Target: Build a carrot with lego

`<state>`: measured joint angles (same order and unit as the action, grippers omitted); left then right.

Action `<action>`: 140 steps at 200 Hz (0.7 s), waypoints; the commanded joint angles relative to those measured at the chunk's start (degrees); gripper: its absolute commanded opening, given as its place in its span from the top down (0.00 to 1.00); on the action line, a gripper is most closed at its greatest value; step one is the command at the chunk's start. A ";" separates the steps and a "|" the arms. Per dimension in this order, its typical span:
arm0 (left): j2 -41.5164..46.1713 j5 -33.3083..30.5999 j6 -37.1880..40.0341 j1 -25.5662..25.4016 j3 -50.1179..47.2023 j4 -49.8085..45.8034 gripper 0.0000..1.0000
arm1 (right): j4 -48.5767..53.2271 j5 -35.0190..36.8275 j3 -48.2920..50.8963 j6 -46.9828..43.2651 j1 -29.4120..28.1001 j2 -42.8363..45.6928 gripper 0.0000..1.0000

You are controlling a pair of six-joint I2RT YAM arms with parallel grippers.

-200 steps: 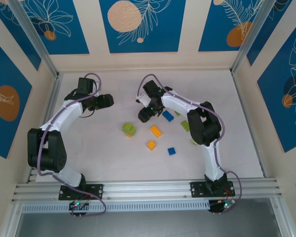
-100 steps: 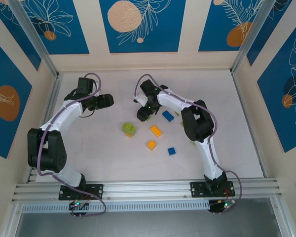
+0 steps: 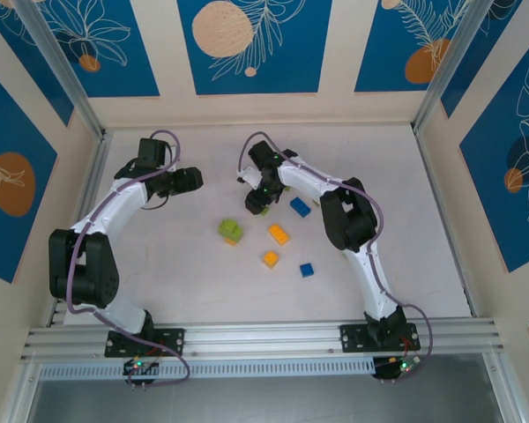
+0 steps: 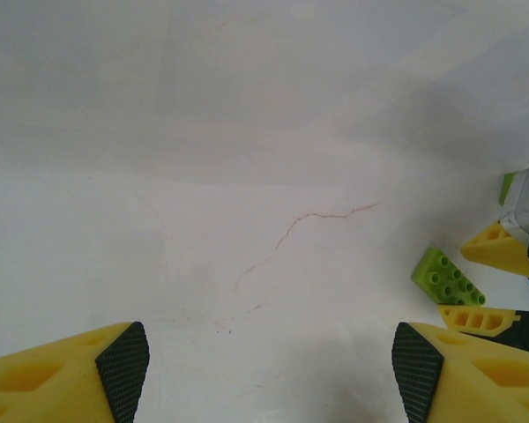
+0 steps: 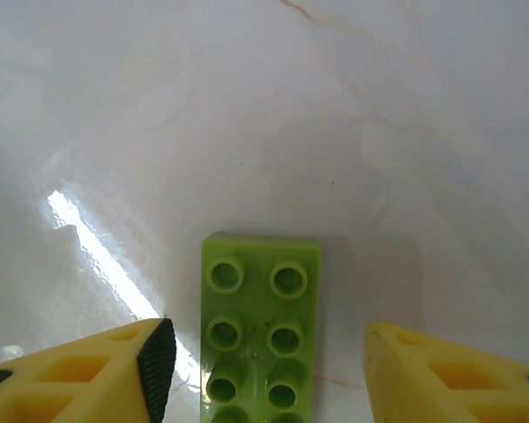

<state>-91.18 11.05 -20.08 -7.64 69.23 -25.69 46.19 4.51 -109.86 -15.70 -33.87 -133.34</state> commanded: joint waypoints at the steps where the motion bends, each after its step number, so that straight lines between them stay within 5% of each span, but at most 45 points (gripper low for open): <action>1: 0.48 1.34 -0.27 1.05 -0.22 0.80 0.24 | 2.54 -0.12 -1.14 -1.06 -0.65 -1.68 0.41; 140: 0.21 1.43 -0.33 1.22 -0.48 1.07 0.24 | 4.41 0.14 -1.77 0.23 -0.94 -1.96 0.64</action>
<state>-91.18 11.60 -20.08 -7.40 69.23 -25.67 47.62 6.79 -111.00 -16.56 -34.22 -134.52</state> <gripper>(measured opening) 0.759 0.367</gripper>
